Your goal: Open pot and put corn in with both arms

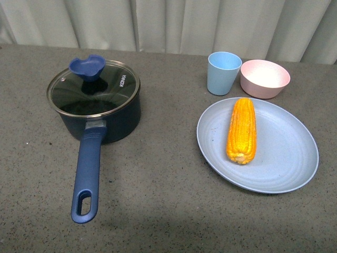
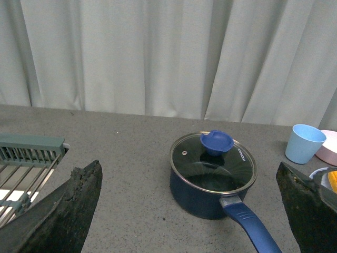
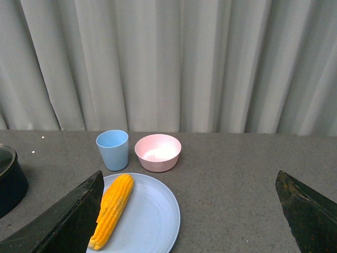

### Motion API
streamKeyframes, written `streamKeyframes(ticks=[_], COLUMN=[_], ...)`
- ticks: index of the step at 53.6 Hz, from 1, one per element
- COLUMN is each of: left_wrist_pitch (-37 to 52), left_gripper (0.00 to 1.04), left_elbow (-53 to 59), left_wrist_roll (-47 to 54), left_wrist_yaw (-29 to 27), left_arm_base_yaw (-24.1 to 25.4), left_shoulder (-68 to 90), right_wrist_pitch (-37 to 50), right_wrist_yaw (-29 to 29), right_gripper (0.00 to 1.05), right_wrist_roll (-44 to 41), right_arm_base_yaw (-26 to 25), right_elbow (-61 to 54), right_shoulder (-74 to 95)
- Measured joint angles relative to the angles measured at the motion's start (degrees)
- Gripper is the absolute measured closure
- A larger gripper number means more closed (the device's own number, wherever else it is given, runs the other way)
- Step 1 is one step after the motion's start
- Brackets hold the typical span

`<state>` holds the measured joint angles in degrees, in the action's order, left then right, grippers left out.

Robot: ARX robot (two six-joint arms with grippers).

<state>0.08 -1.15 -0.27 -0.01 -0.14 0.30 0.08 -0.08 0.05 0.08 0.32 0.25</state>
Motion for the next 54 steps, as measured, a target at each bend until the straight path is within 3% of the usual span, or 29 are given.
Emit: streamKeyframes(ticks=[54], left_wrist_pitch=[0.0], left_gripper=[0.07], left_elbow=[0.0], left_wrist_roll=[0.0], left_wrist_yaw=[0.0], left_arm_base_yaw=[0.0], left_shoulder=[0.0], right_wrist_pitch=[0.0], right_wrist_yaw=[0.0], right_gripper=[0.09], right_wrist_roll=[0.0], right_arm_base_yaw=[0.0], right_elbow=[0.0], right_shoulder=[0.0])
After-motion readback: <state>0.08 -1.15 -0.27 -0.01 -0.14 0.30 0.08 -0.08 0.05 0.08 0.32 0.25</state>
